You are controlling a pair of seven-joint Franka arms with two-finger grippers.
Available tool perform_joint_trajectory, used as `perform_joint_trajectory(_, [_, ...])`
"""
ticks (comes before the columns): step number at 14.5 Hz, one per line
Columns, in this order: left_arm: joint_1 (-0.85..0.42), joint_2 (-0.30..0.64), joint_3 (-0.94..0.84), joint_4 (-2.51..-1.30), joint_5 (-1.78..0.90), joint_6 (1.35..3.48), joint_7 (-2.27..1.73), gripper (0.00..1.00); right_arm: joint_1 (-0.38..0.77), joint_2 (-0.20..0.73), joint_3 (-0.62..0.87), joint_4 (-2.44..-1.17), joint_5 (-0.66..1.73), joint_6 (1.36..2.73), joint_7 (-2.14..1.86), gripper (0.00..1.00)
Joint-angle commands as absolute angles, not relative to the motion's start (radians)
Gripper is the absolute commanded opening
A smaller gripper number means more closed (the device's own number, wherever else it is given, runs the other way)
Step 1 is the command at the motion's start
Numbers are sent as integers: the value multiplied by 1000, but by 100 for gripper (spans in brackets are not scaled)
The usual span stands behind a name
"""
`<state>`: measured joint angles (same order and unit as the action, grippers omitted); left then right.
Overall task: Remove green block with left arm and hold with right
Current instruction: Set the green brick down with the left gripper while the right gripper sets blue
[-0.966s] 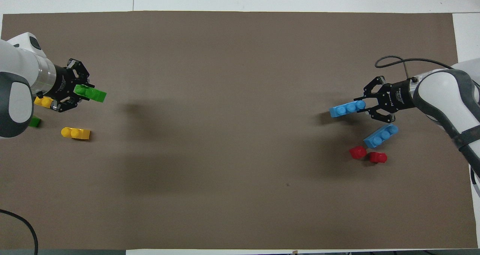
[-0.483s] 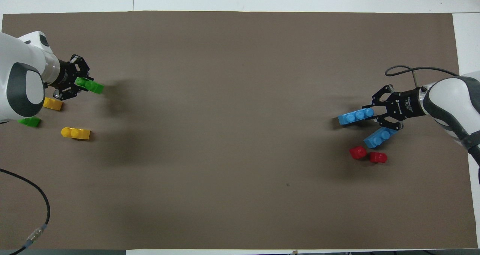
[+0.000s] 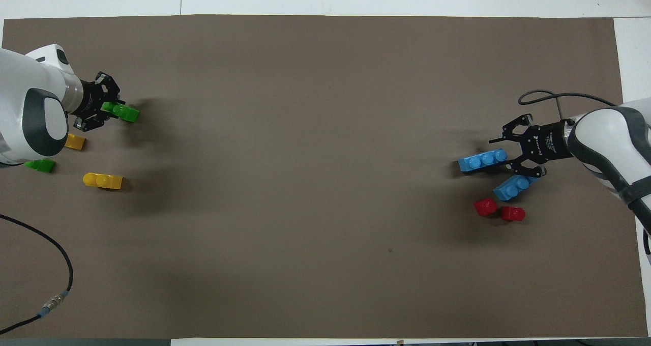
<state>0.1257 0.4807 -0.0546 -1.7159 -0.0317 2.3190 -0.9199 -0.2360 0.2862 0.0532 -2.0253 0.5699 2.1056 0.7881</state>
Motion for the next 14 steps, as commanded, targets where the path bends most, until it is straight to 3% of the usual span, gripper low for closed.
perform_joint_trajectory(1, [123,494,-61,-1730,-21,2365,-890,100,-230,276,58,-2031,555,2122,768,91])
perform_joint_trajectory(7, [101,459,-61,-1715,58,2353,-853,100,-222,264,57,-2002,554,2099,781,94])
perform_joint_trajectory(14, [101,313,-71,-1678,104,2110,-505,100,-146,114,63,-1787,309,1817,816,100])
